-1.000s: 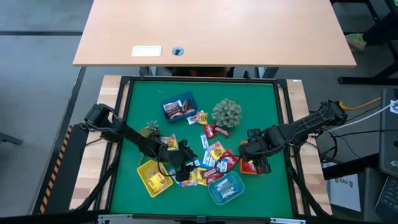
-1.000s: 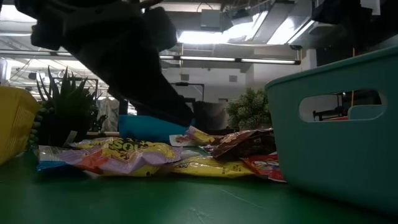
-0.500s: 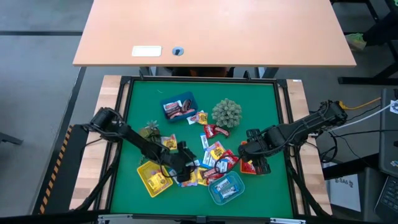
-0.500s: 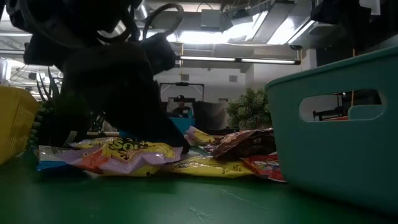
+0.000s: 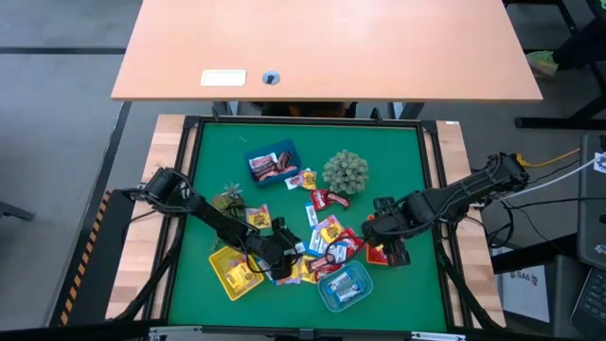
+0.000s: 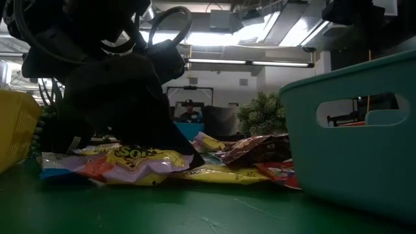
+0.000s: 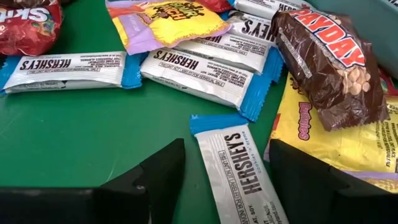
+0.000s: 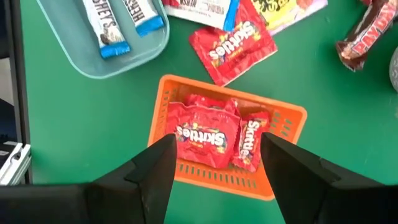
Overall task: Sort candy
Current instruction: Put the white-blue chocolate into the light blue bin
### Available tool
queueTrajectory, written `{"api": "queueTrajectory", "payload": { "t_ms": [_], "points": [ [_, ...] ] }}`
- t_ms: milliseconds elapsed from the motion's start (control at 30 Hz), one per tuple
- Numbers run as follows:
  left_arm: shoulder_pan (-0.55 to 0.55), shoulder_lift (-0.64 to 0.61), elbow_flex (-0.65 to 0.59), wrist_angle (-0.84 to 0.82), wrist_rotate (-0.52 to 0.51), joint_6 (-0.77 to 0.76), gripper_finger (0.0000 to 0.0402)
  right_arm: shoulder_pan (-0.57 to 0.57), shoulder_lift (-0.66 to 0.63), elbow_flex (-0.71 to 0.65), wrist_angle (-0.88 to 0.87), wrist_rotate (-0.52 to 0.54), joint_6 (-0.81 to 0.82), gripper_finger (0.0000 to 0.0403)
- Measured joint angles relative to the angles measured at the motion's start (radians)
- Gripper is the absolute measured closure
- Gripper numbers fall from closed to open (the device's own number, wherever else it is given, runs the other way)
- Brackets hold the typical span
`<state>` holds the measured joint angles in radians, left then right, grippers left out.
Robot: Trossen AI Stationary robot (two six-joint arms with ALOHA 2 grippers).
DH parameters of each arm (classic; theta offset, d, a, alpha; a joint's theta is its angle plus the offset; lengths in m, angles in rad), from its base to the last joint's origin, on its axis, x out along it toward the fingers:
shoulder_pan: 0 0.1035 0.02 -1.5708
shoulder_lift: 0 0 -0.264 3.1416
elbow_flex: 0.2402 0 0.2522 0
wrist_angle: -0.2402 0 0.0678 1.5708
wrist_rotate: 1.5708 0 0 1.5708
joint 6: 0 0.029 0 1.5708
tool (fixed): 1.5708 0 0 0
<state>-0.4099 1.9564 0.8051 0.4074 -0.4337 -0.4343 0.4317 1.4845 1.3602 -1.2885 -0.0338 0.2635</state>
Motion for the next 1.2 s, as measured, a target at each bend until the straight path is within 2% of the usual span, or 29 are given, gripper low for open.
{"api": "queueTrajectory", "payload": {
  "t_ms": [133,433,567,900,1200],
  "points": [
    [0.0,0.001,-0.001,-0.004,-0.001,0.0,0.0193,0.0,0.0,0.0,0.028,0.0,-0.006,0.0171],
    [0.002,0.002,-0.003,0.003,-0.006,-0.001,0.0267,0.0,0.0,0.0,0.073,0.0,-0.007,0.0171],
    [0.002,0.001,-0.003,0.005,-0.004,-0.001,0.0288,0.0,0.0,0.0,0.073,0.0,-0.008,0.0171],
    [0.008,-0.025,-0.005,-0.009,0.013,-0.002,0.0295,0.0,0.0,0.0,0.074,0.0,-0.008,0.0171],
    [0.022,-0.073,-0.006,-0.006,-0.012,-0.002,0.0296,0.0,0.0,0.0,0.082,0.0,-0.009,0.0171]
  ]
}}
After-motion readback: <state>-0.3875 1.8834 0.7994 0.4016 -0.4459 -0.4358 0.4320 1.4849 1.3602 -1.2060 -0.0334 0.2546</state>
